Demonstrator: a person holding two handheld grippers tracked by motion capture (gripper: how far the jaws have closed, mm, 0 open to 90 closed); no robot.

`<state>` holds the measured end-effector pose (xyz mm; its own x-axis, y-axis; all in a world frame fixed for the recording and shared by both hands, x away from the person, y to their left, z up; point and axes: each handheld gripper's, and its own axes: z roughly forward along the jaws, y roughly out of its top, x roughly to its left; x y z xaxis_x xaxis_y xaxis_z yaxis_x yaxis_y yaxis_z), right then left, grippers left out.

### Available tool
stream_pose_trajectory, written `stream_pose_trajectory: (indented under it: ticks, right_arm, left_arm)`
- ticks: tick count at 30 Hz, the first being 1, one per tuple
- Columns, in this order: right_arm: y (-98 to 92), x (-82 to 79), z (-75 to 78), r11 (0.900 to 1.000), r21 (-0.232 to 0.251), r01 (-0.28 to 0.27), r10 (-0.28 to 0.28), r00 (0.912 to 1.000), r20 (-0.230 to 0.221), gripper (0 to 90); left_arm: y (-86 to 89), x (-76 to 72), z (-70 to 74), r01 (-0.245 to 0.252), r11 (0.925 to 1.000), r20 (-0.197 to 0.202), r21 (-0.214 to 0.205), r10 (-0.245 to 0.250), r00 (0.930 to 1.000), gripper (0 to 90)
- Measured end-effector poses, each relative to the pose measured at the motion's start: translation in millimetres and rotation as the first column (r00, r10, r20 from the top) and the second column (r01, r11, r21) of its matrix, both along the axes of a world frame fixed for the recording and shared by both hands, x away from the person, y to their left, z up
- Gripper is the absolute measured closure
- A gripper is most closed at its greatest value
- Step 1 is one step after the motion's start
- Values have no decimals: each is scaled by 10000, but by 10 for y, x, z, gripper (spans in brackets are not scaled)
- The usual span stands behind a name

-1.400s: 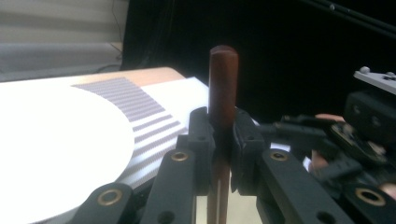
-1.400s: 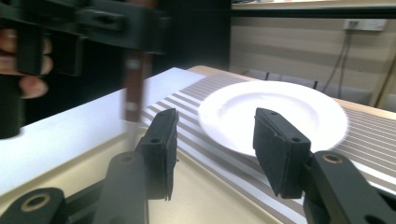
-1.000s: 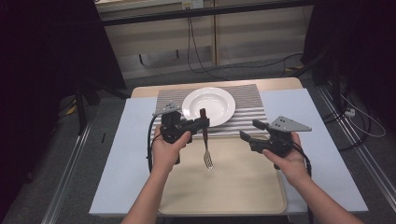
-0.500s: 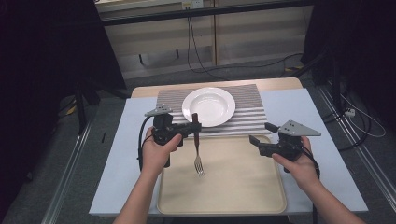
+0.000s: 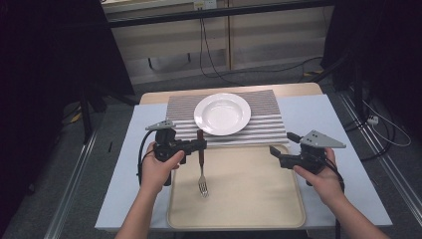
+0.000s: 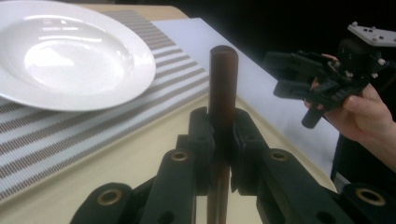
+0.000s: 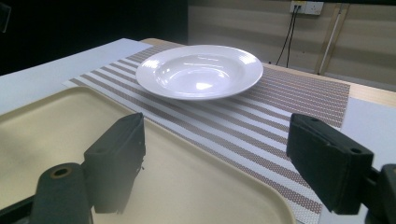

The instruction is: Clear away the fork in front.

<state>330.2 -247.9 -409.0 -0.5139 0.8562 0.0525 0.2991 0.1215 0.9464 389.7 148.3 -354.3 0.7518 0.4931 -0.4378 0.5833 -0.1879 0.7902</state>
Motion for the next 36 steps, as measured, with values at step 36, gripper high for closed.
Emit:
stream_pose_trajectory:
  ticks: [36]
  right_arm:
    - [-62,-32,-48,9999,38,165,-164,9999,-31,188]
  left_arm:
    - [211,-60,-496,266,9995,-1211,184,-242,9923,758]
